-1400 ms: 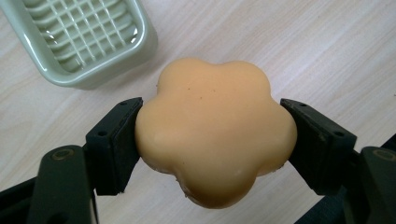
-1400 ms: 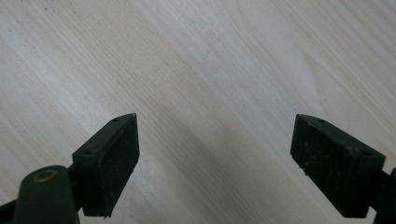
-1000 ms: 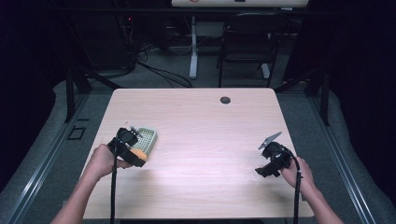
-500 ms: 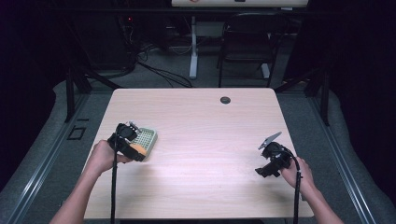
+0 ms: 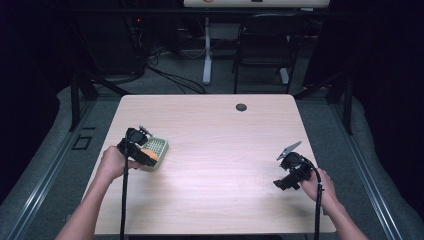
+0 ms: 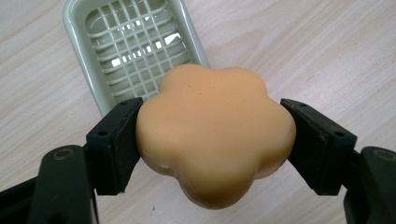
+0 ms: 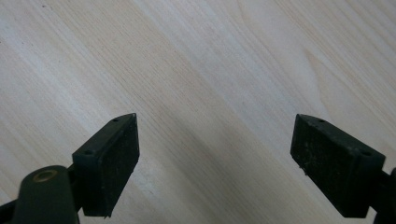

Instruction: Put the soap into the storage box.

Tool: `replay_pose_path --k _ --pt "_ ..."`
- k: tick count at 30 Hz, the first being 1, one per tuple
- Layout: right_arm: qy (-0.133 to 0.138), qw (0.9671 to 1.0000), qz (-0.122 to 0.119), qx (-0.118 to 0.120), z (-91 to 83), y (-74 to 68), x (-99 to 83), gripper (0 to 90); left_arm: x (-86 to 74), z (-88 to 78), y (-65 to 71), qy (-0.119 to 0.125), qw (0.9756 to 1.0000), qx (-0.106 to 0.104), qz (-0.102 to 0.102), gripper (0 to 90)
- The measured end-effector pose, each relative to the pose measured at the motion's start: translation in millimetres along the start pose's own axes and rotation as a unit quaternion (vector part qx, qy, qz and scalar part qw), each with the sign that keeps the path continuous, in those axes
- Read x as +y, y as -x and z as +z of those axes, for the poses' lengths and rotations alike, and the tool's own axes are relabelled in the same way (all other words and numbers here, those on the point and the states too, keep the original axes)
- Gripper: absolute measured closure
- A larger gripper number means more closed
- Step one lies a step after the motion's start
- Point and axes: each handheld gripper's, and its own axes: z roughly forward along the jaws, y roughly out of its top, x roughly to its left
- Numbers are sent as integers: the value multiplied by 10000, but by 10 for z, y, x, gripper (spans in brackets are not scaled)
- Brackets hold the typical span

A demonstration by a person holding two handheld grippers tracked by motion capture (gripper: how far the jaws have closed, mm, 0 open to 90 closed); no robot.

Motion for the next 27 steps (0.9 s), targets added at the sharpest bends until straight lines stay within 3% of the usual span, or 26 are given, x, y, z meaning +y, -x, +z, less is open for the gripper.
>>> replay_pose_path --k 15,24,25,27 --pt "15 10000 28 18 5 3 -5 153 132 191 -169 152 9992 188 -327 253" --pt "-31 10000 11 4 4 11 -9 153 228 315 -221 113 9988 334 -349 253" --pt "109 9998 134 38 26 -4 -21 153 233 332 -225 136 9986 353 -374 253" --pt "-22 10000 26 43 8 11 -11 153 245 355 -241 128 9985 355 -395 253"
